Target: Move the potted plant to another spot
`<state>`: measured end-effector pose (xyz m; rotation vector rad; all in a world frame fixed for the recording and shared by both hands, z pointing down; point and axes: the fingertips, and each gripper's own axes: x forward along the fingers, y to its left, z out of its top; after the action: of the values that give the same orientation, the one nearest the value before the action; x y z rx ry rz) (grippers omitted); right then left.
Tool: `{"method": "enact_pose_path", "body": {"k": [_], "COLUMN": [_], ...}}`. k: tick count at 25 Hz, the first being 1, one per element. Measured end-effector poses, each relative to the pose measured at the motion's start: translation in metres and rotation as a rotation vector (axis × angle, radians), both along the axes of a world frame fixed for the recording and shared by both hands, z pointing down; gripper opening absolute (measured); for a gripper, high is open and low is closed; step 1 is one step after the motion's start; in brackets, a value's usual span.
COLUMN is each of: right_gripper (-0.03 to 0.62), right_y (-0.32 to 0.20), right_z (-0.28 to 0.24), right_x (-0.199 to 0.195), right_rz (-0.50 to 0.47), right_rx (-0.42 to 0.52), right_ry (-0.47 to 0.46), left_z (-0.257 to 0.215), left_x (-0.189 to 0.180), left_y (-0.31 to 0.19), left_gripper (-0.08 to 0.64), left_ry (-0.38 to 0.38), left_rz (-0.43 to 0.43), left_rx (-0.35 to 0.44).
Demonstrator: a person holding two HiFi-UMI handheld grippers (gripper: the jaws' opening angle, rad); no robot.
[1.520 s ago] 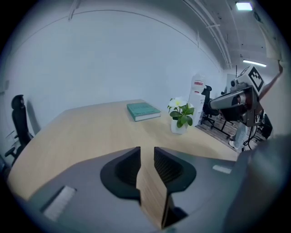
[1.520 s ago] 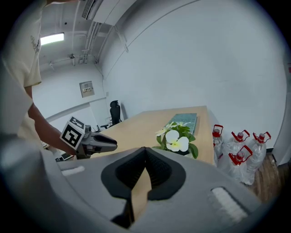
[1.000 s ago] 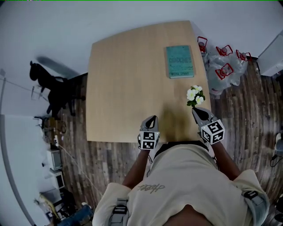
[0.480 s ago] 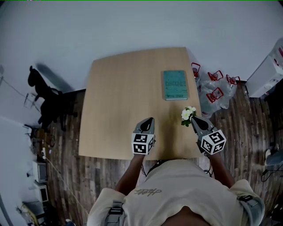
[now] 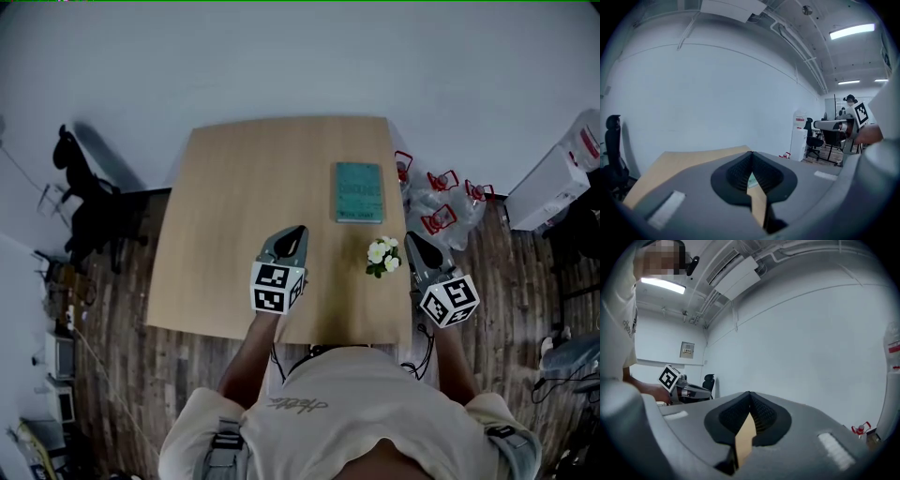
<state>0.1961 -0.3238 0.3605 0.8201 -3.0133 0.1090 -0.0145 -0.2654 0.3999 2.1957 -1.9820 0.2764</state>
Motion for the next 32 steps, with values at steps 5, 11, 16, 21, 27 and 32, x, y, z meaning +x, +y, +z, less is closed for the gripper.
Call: {"method": "enact_pose_path", "body": {"k": [5, 11, 16, 21, 27, 32], "right_gripper": [0.002, 0.002, 0.002, 0.002, 0.002, 0.002], "right_y": [0.0, 0.001, 0.017, 0.02, 0.014, 0.011], "right_z": [-0.034, -0.062, -0.078, -0.075, -0.061, -0.049], "right_x": [0.01, 0.016, 0.014, 0.018, 0.017, 0.015], "right_rz": [0.004, 0.007, -0.017, -0.015, -0.019, -0.028], "right_rx": [0.068, 0.127, 0.163, 0.176, 0.168, 0.134], "right_ry": [-0.038, -0.073, -0.089, -0.078, -0.031, -0.029], "left_z": [-0.04, -0.078, -0.097, -0.095, -0.074, -0.067], "left_x": [0.001, 0.019, 0.026, 0.036, 0.038, 0.04], "left_y": [0.004, 0.0, 0.006, 0.005, 0.002, -0.003], "left_gripper": [0.015, 0.015, 0.015, 0.015, 0.015, 0.015], "left_ry": [-0.024, -0.045, 0.007, -0.033, 0.001, 0.007], "left_rz": [-0.005, 0.026, 0.034, 0.061, 0.067, 0.077], "left_rx": [0.084, 0.167, 0.228, 0.226, 0.184, 0.168]}}
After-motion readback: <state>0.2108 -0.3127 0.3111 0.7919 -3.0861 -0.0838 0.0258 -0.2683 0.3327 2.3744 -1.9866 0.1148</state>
